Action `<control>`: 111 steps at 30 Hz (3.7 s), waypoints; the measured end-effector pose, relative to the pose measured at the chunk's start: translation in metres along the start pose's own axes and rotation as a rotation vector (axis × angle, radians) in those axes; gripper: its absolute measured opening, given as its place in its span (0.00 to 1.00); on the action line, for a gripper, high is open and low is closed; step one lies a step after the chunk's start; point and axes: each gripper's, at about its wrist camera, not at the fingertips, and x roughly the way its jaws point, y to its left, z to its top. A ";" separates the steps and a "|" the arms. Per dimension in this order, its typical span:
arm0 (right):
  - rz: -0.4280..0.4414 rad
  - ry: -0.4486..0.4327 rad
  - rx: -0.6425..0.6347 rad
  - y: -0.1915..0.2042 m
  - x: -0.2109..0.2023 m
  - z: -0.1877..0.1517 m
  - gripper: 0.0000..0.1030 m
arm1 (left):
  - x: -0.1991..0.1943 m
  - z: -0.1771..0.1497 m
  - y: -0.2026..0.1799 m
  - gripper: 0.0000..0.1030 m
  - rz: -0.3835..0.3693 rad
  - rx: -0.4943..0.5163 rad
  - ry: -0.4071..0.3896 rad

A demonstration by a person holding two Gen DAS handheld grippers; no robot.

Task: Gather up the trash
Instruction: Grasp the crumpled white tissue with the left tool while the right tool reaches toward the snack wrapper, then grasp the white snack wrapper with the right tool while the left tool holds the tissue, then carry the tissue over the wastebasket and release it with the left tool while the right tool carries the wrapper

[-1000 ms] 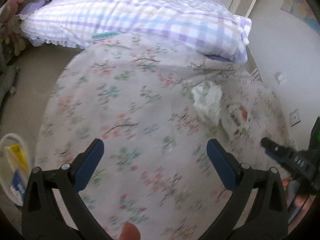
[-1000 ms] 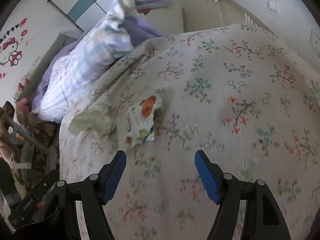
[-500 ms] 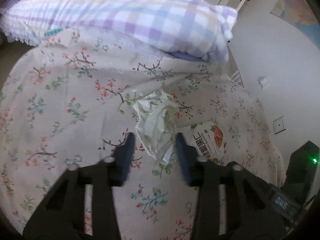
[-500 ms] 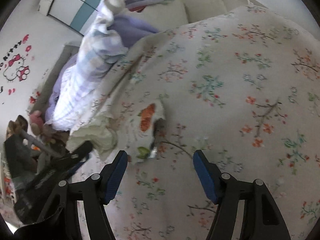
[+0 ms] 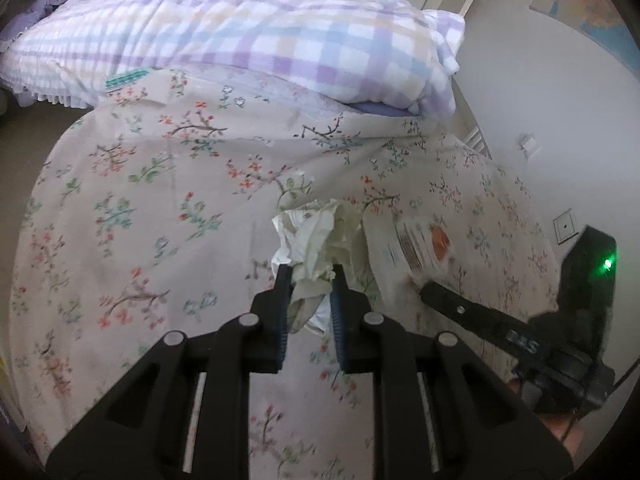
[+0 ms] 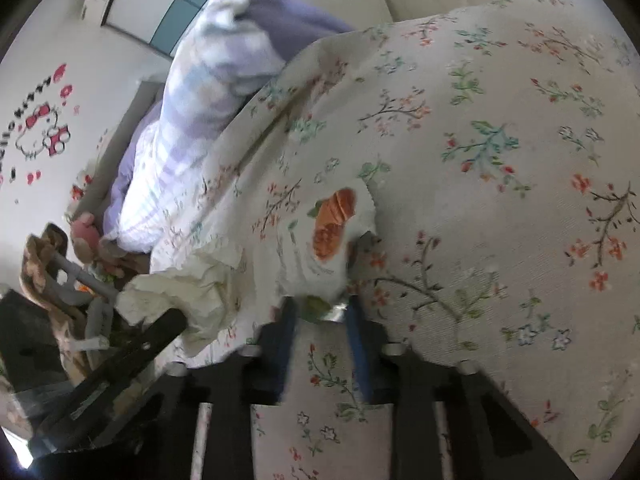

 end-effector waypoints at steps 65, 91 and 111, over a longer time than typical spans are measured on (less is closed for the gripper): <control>-0.063 0.148 -0.542 0.186 -0.076 -0.159 0.14 | -0.207 -0.128 0.190 0.19 0.147 -0.199 -0.077; 0.054 0.339 -0.755 0.321 0.068 -0.245 0.15 | -0.188 -0.143 0.348 0.19 0.276 -0.500 -0.041; 0.100 0.399 -0.803 0.352 0.100 -0.276 0.15 | -0.224 -0.179 0.382 0.92 0.480 -0.505 -0.046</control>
